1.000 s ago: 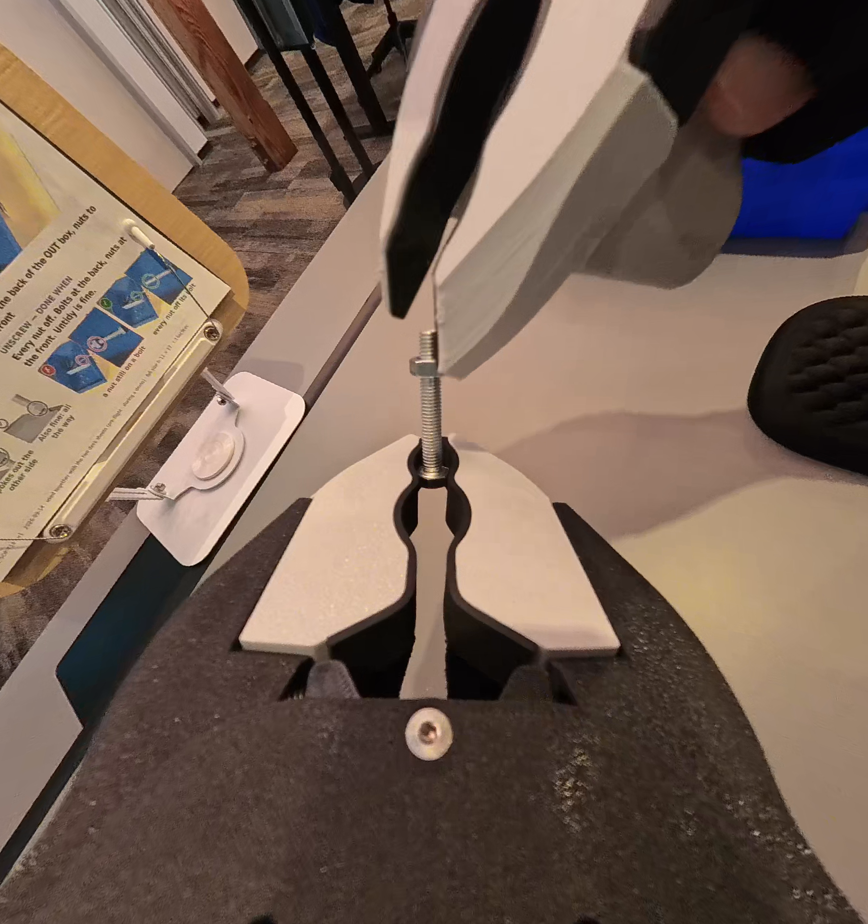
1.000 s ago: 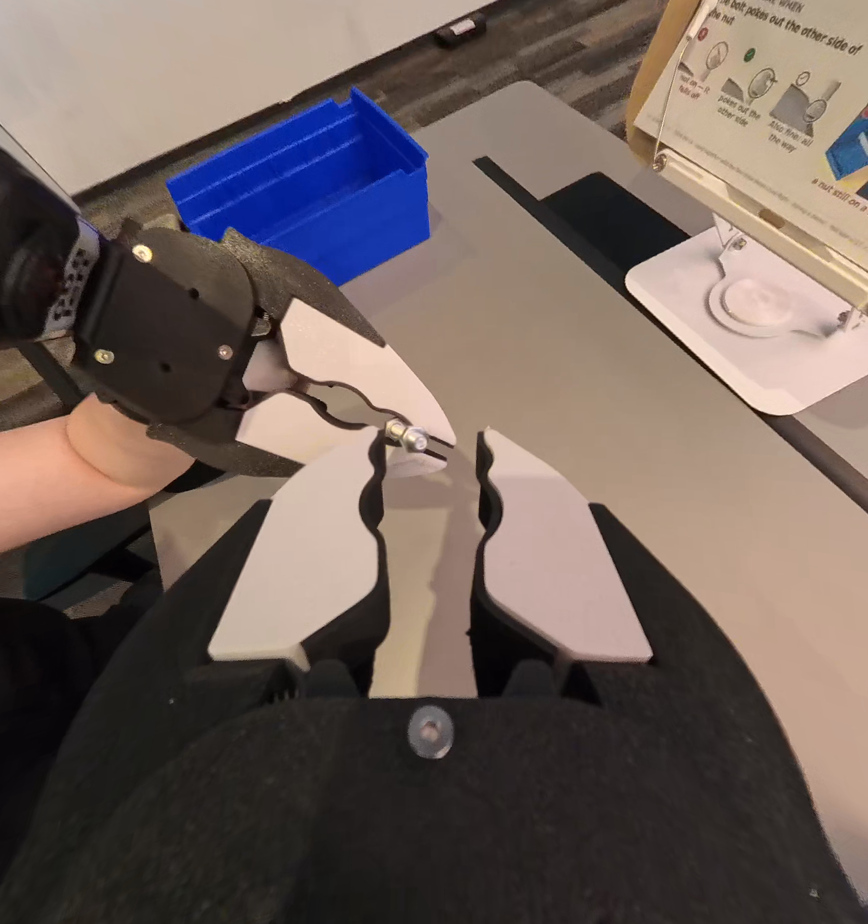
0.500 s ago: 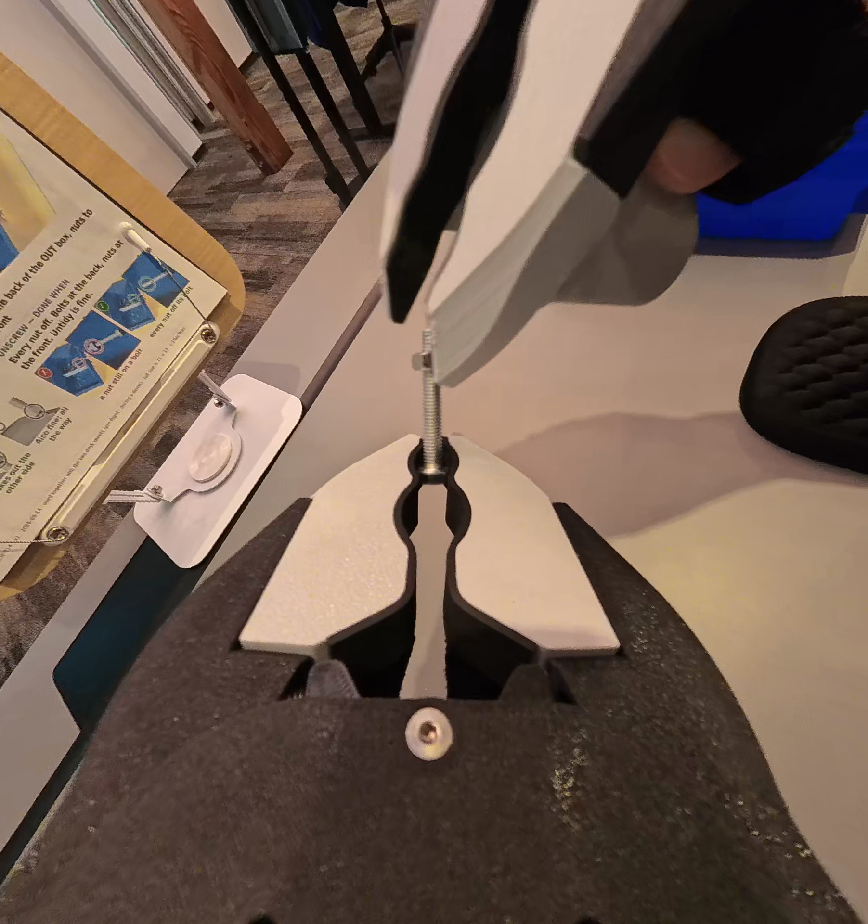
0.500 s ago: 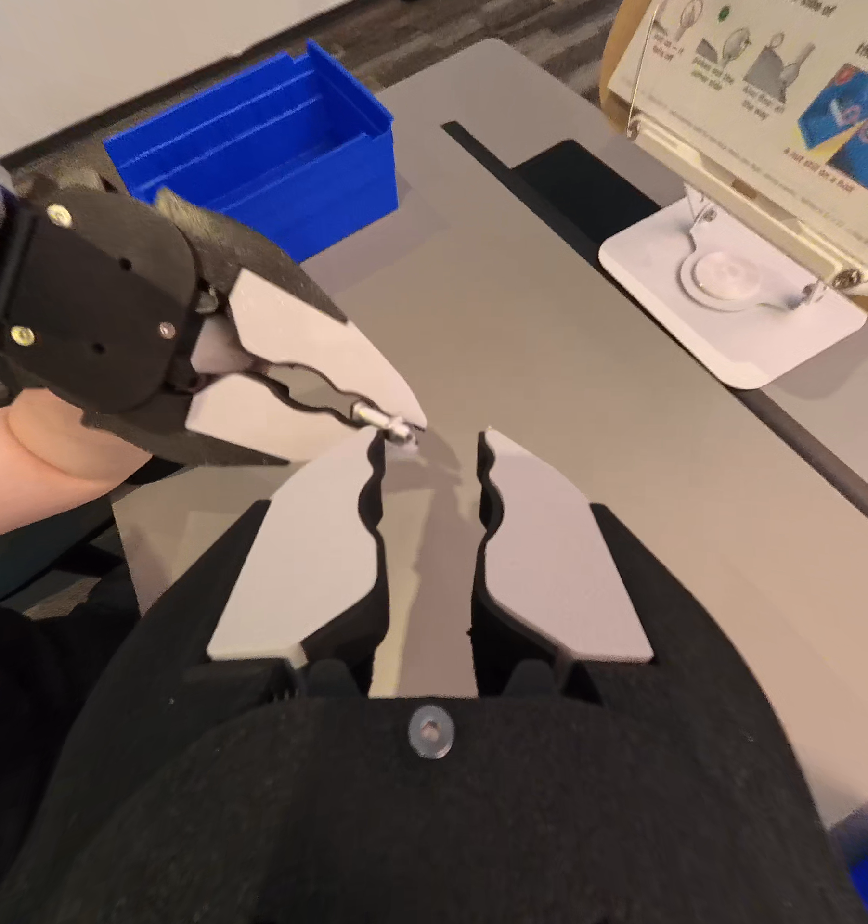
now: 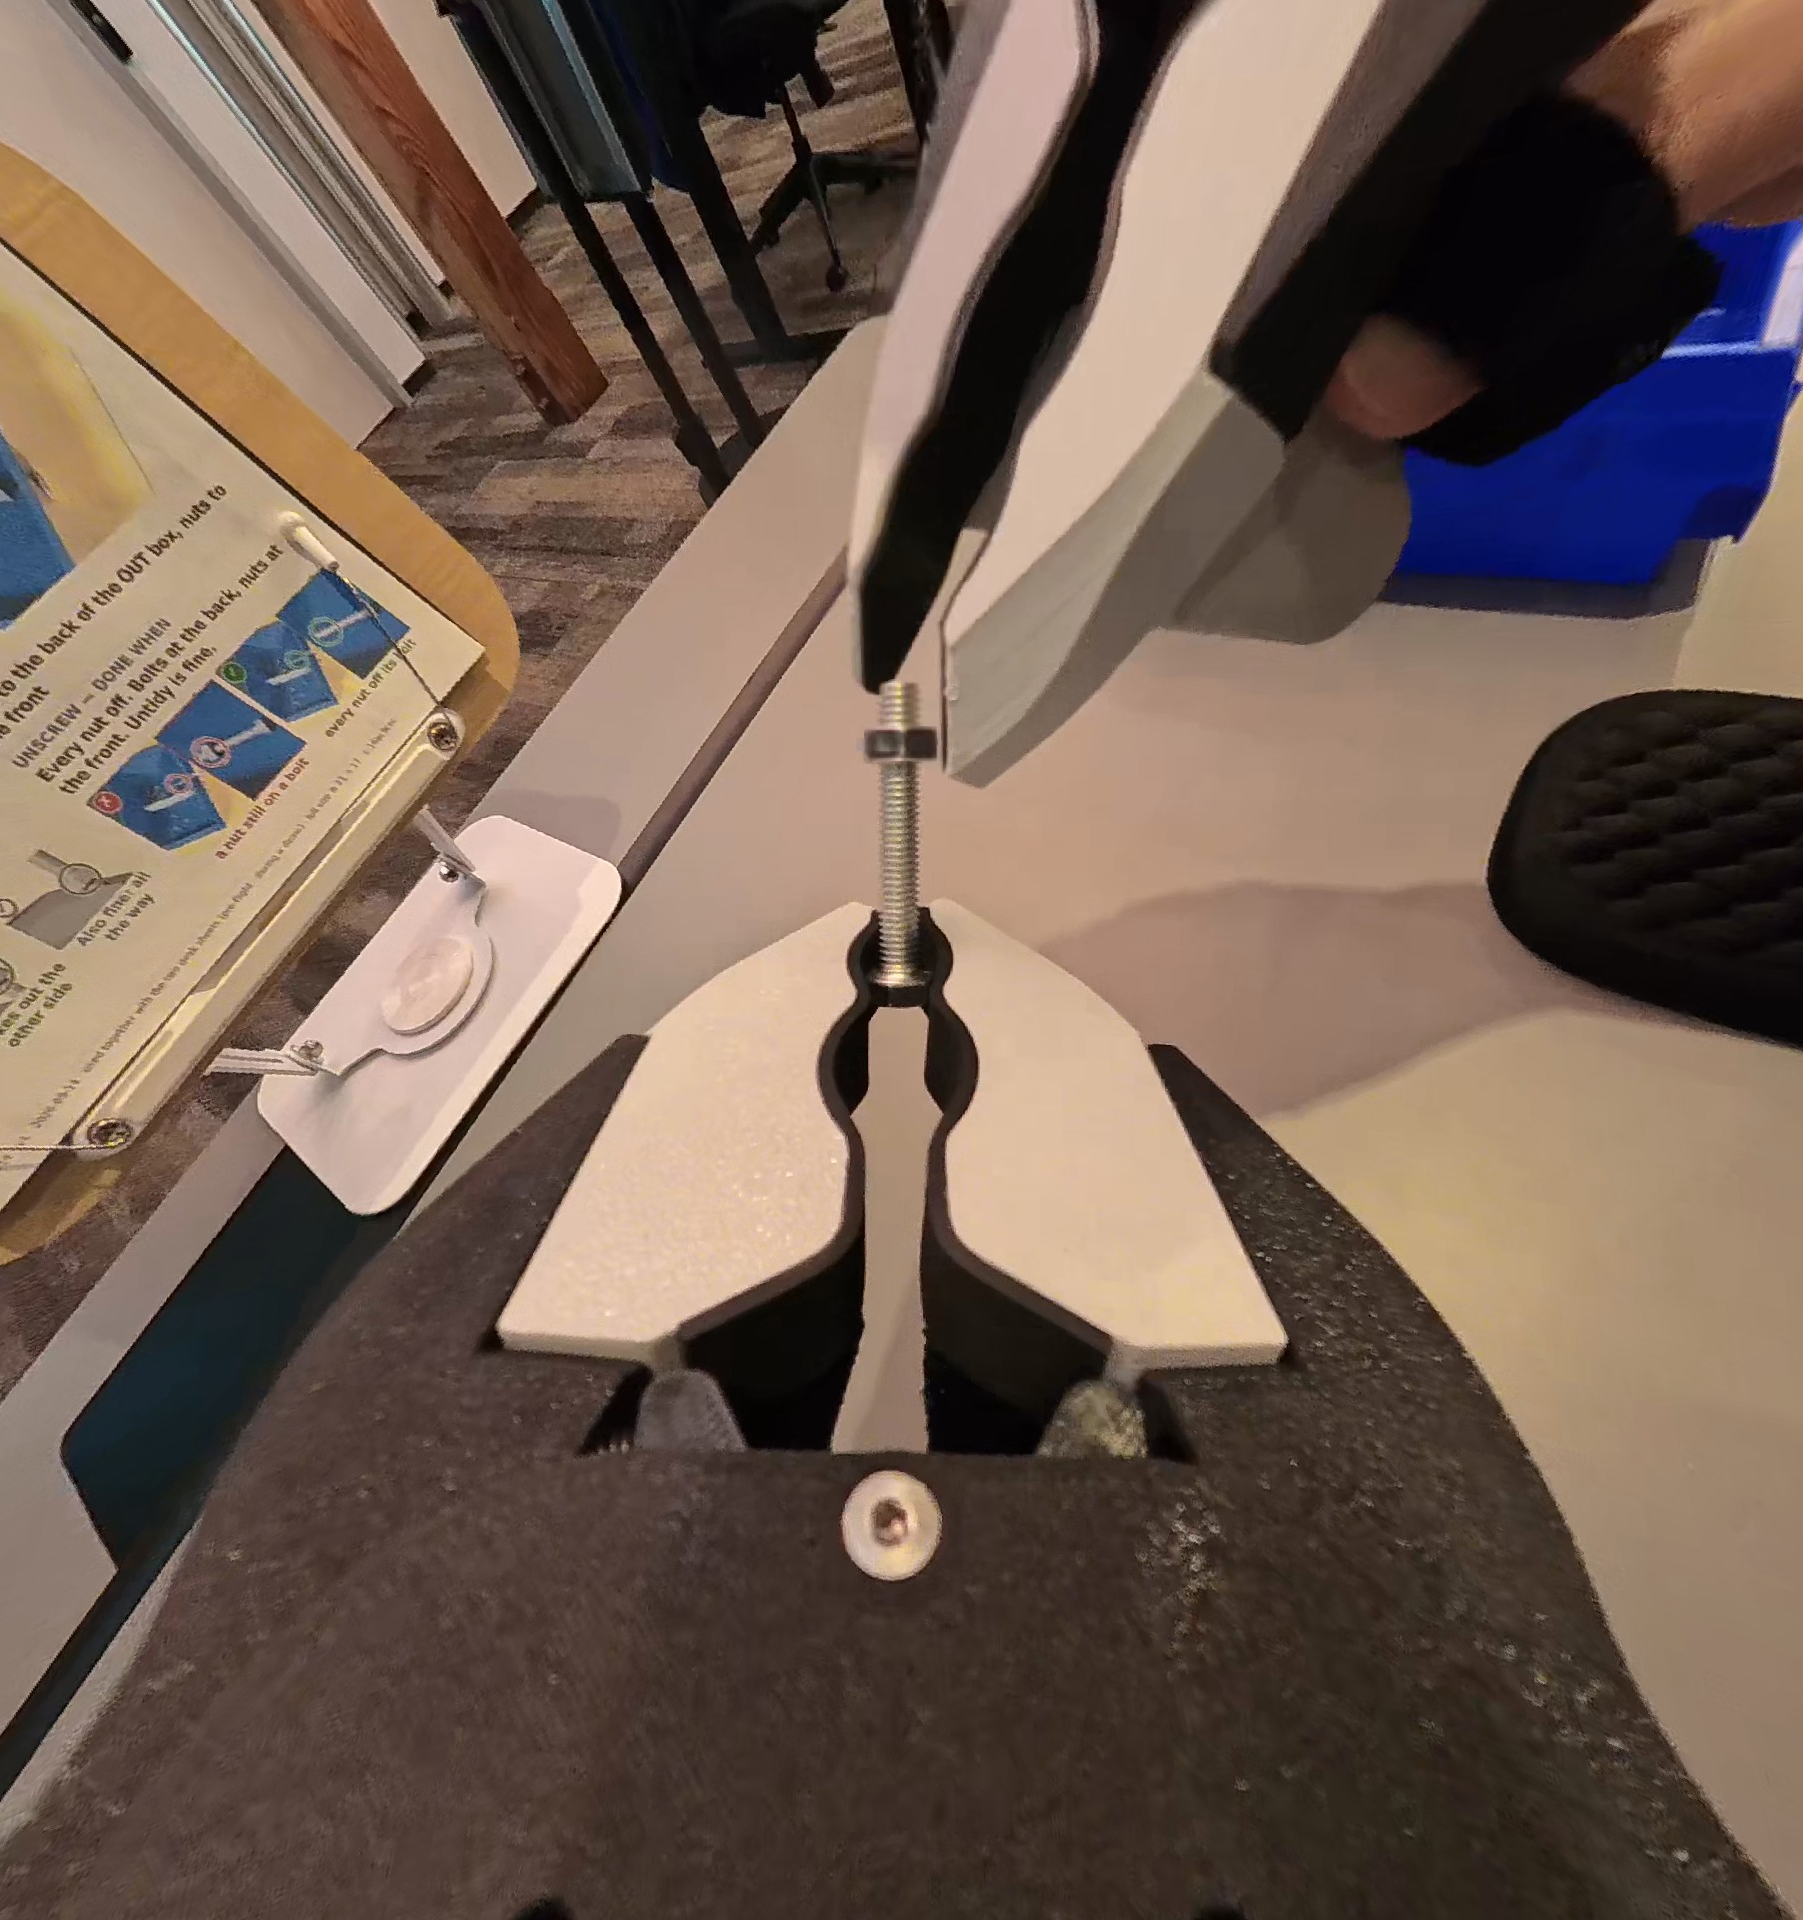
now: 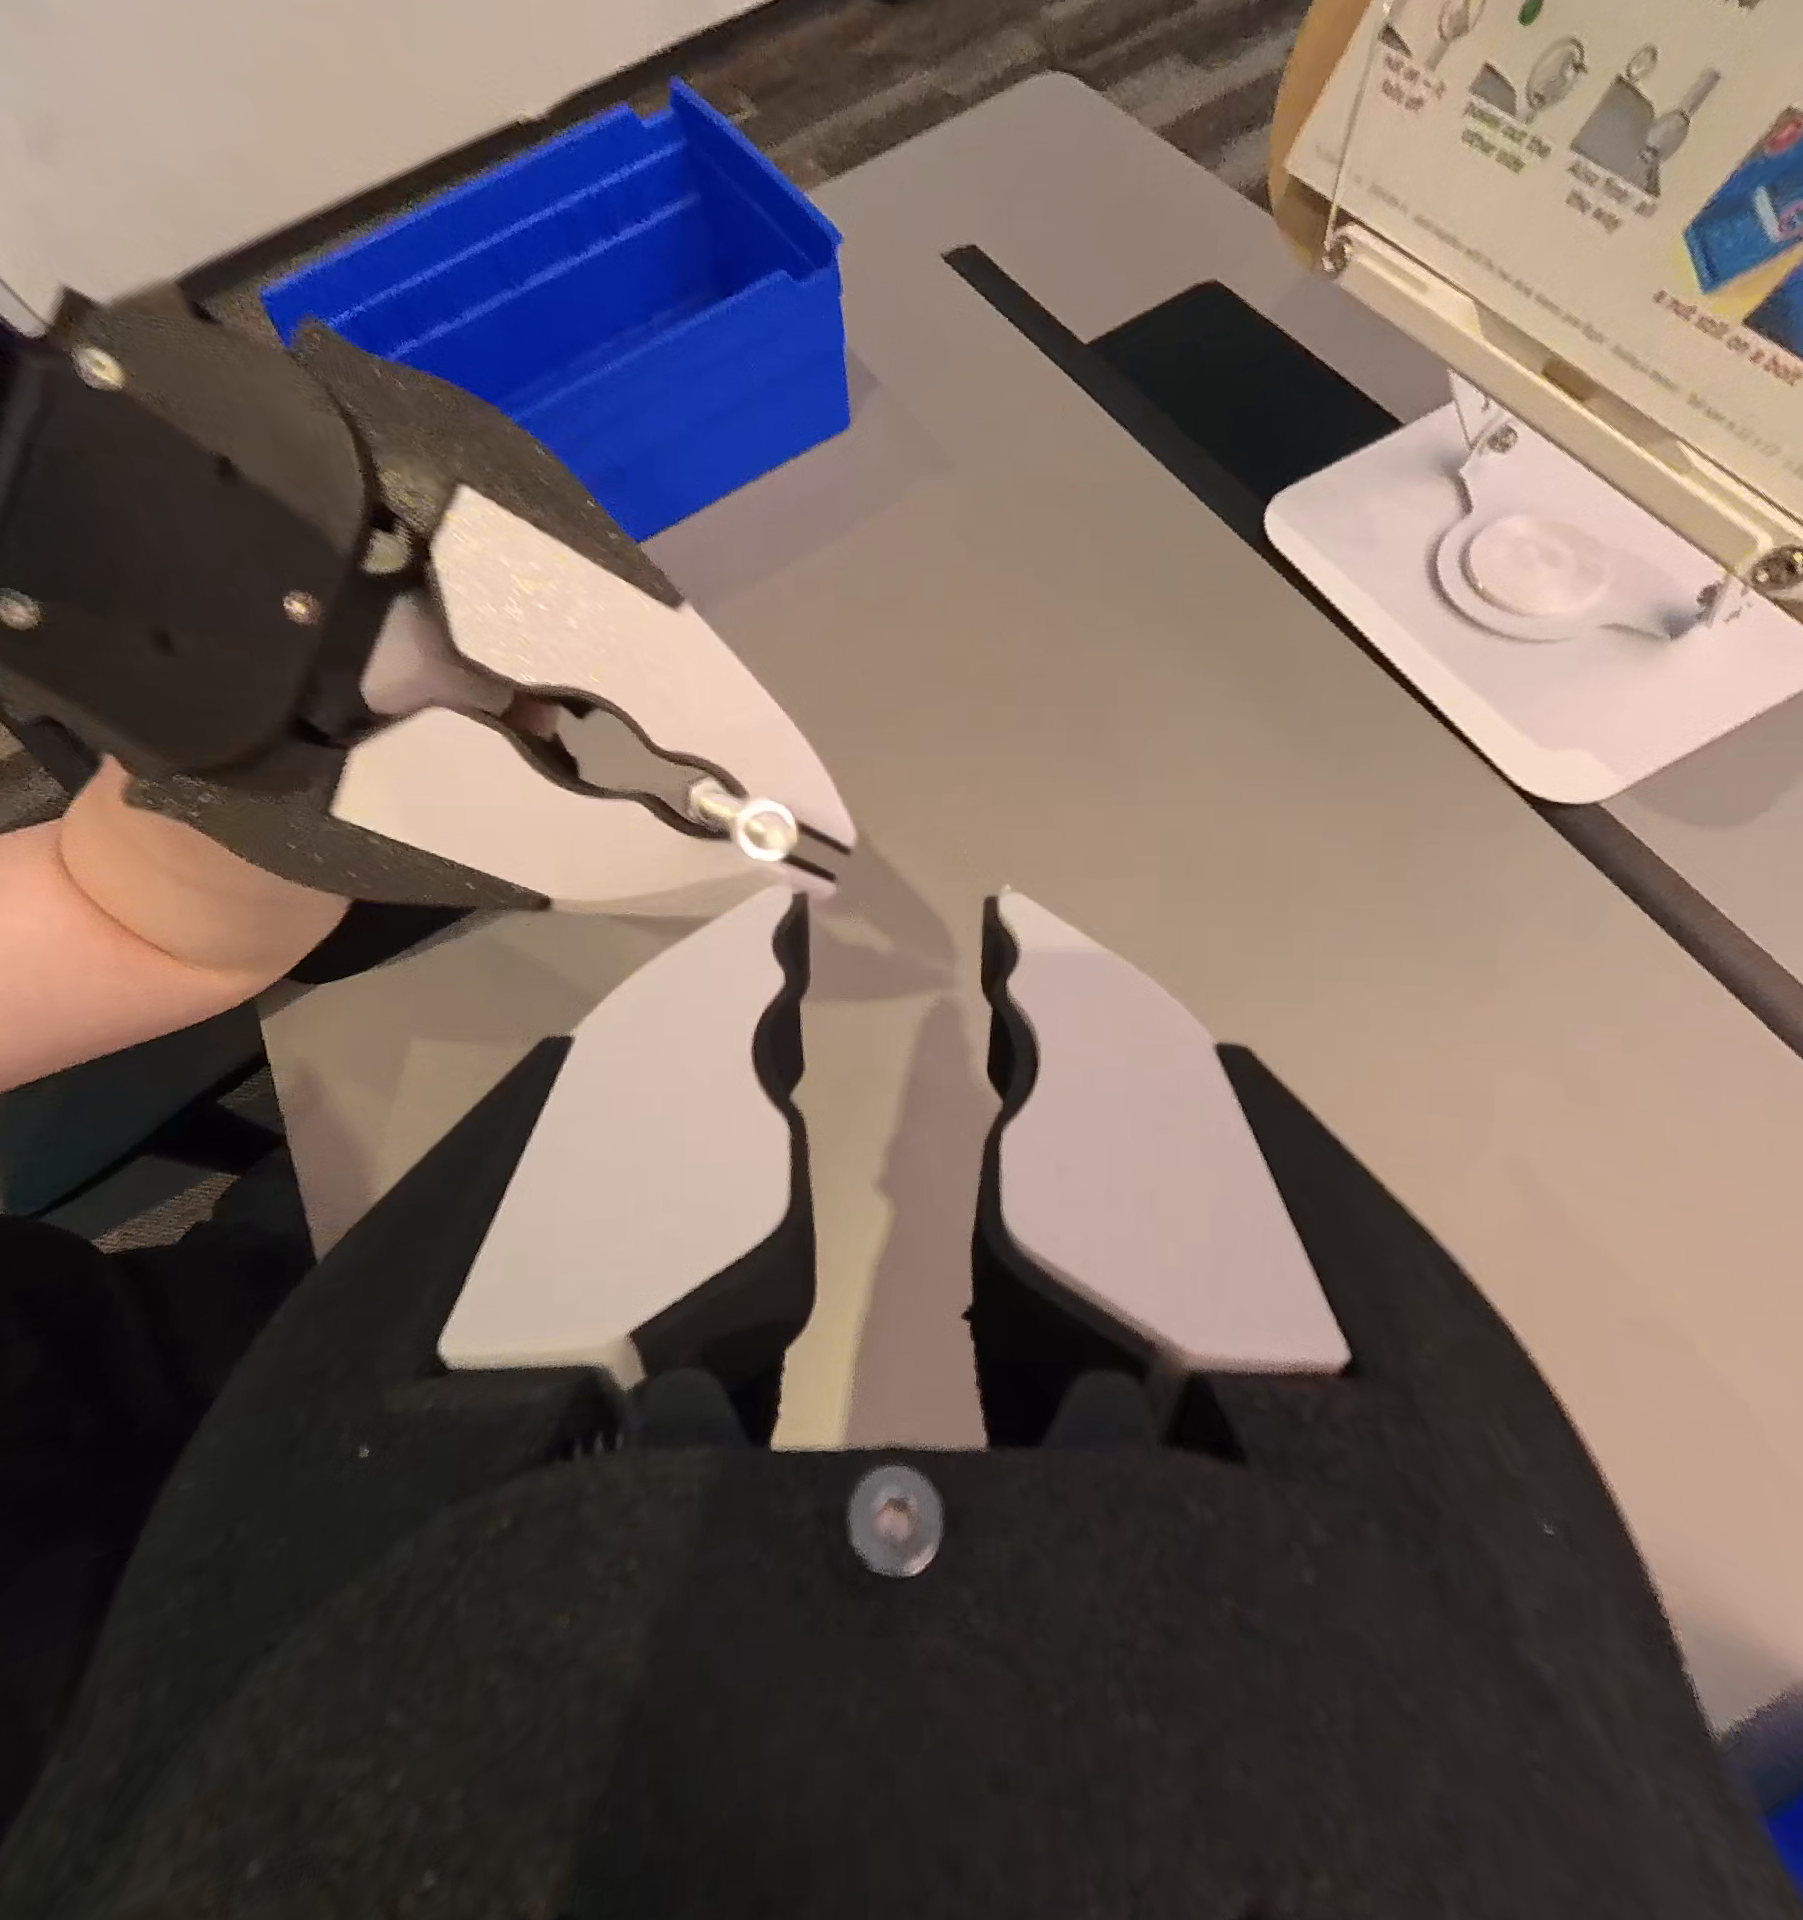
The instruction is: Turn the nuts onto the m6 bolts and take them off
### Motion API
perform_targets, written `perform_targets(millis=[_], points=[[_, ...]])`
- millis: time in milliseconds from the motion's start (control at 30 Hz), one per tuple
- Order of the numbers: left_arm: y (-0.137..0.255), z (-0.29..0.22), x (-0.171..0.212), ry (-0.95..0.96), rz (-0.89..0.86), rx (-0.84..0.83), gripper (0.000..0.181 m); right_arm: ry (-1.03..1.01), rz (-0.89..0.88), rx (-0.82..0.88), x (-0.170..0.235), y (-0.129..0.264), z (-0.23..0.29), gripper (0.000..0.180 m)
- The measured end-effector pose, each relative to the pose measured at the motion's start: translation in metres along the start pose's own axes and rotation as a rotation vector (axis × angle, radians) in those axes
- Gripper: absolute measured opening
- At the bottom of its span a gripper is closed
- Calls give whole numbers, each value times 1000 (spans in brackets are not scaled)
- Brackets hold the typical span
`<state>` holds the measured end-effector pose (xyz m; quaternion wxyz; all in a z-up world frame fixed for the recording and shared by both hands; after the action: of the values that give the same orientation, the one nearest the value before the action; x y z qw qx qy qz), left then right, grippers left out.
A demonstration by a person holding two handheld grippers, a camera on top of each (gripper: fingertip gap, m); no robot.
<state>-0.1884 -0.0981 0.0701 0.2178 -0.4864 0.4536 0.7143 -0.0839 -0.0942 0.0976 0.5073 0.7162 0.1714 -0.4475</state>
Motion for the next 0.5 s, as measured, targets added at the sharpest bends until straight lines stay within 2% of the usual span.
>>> perform_targets(millis=[233, 400, 500], points=[[2, -1, -3, -3, -35, 15, 5, 34, -146, -68, -17, 7, 11, 31], [6, -2, -6, -1, -57, 22, 5, -4, -43, -33, -1, 4, -1, 28], [6, -1, -5, -7, -47, 16, 5, 16, -113, -91, -9, 8, 7, 28]])
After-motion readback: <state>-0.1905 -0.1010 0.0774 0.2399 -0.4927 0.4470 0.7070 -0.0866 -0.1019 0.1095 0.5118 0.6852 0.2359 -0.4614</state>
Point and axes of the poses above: each gripper's, where its closed fingertips meet, y back along the fingers, x out of its underside, z = x × y across the jaws, the point moved 6 cm from there along y, back along the fingers, and after that the axes turned 15 degrees about y, right-handed, at the moved point
